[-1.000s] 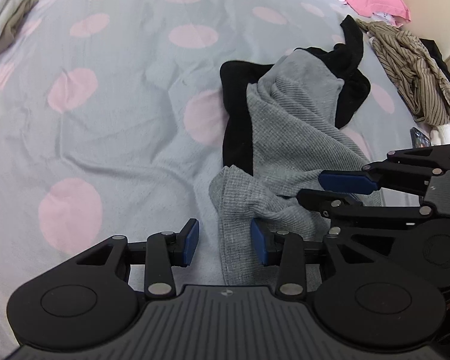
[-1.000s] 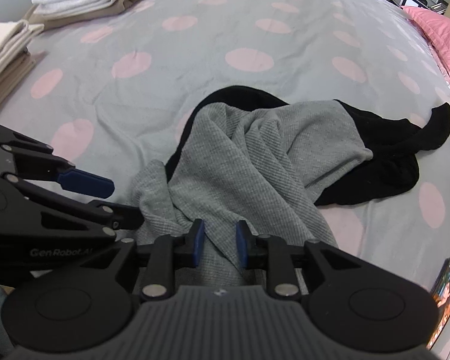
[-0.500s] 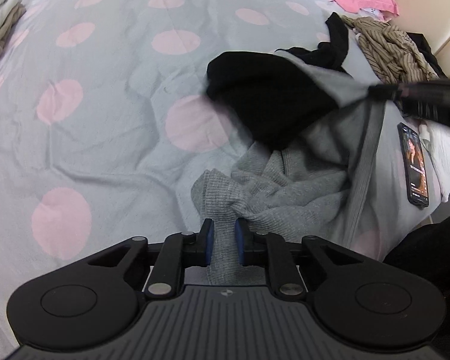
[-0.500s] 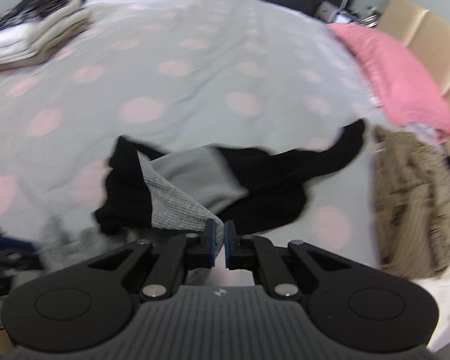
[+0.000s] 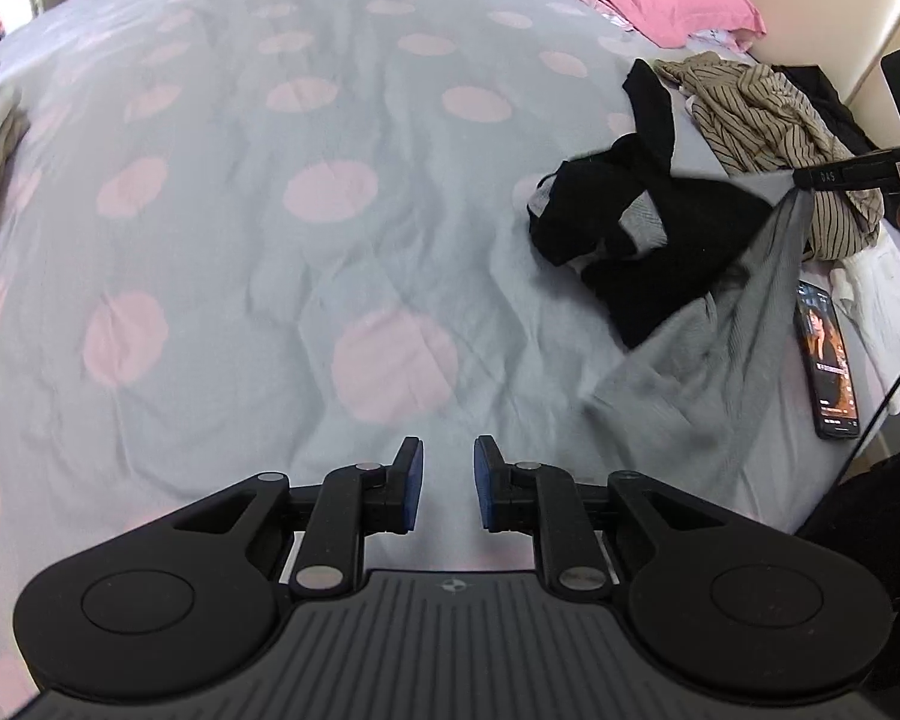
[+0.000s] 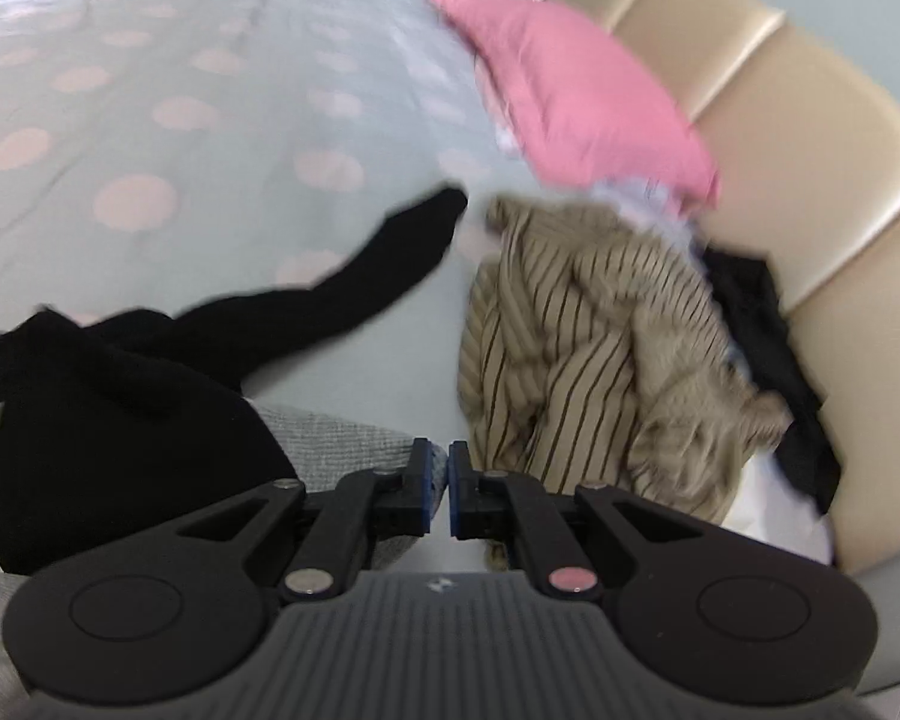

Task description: Fold clothes

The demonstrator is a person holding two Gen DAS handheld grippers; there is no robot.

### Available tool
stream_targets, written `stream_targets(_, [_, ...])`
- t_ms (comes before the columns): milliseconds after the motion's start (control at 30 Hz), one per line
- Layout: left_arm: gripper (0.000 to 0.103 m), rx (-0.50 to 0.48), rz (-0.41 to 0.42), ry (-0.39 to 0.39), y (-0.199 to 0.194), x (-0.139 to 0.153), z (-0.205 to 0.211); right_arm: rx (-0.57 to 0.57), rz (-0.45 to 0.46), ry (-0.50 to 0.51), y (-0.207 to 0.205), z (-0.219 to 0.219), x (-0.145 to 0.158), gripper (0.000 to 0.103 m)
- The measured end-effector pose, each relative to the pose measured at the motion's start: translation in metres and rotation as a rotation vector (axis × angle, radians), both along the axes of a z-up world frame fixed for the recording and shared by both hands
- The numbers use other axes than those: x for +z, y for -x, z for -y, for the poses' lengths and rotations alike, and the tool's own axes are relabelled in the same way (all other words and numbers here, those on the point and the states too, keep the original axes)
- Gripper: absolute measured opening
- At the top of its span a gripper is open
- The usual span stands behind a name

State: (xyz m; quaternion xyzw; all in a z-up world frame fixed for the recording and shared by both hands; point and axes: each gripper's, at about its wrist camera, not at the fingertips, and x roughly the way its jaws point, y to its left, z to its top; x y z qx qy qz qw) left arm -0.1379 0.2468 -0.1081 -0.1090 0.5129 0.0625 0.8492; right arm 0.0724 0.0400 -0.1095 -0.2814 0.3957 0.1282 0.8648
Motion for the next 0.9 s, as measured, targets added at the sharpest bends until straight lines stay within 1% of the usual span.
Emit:
stream_targets(67, [0.016, -0.029, 0.007, -0.009, -0.013, -0.001, 0.001, 0.003, -0.040, -0.009, -0.005, 0.003, -0.003, 0.007])
stream_targets(167, [0.018, -0.075, 0.016, -0.023, -0.033, -0.003, 0.004, 0.036, -0.059, -0.037, 0.001, 0.000, 0.000, 0.008])
stream_targets(233, [0.019, -0.108, 0.020, -0.030, -0.047, -0.006, 0.010, 0.074, -0.067, -0.062, 0.009, -0.006, 0.005, 0.013])
stream_targets(267, [0.019, -0.123, 0.020, -0.031, -0.054, -0.007, 0.012, 0.097, -0.069, -0.073, 0.013, -0.010, 0.007, 0.018])
stream_targets(333, [0.021, -0.148, 0.023, -0.024, -0.067, -0.010, 0.017, 0.148, -0.091, -0.116, 0.020, -0.017, 0.011, 0.022])
stream_targets(400, [0.023, -0.170, 0.033, -0.015, -0.079, -0.011, 0.022, 0.189, -0.140, -0.179, 0.025, -0.025, 0.013, 0.023])
stream_targets(467, [0.029, -0.190, 0.053, -0.008, -0.089, -0.009, 0.027, 0.222, -0.189, -0.238, 0.028, -0.033, 0.013, 0.024])
stream_targets(500, [0.032, -0.199, 0.065, -0.002, -0.093, -0.007, 0.028, 0.233, -0.209, -0.261, 0.028, -0.037, 0.013, 0.026])
stream_targets(567, [0.044, -0.213, 0.087, 0.010, -0.100, -0.004, 0.030, 0.248, -0.243, -0.297, 0.027, -0.046, 0.011, 0.030])
stream_targets(600, [0.044, -0.219, 0.097, 0.014, -0.104, -0.003, 0.031, 0.250, -0.253, -0.307, 0.027, -0.050, 0.011, 0.031])
stream_targets(633, [0.045, -0.226, 0.106, 0.019, -0.107, -0.001, 0.032, 0.252, -0.263, -0.317, 0.026, -0.055, 0.011, 0.032])
stream_targets(700, [0.045, -0.232, 0.105, 0.028, -0.115, -0.002, 0.032, 0.257, -0.282, -0.331, 0.024, -0.064, 0.010, 0.039])
stream_targets(767, [0.045, -0.230, 0.101, 0.040, -0.122, -0.005, 0.031, 0.261, -0.302, -0.340, 0.020, -0.073, 0.007, 0.040])
stream_targets(833, [0.043, -0.216, 0.095, 0.065, -0.128, -0.009, 0.028, 0.260, -0.326, -0.346, 0.016, -0.081, 0.001, 0.043])
stream_targets(867, [0.039, -0.209, 0.092, 0.078, -0.132, -0.011, 0.026, 0.257, -0.337, -0.346, 0.015, -0.084, -0.002, 0.047])
stream_targets(900, [0.035, -0.204, 0.089, 0.095, -0.135, -0.014, 0.025, 0.250, -0.344, -0.342, 0.013, -0.086, -0.005, 0.047])
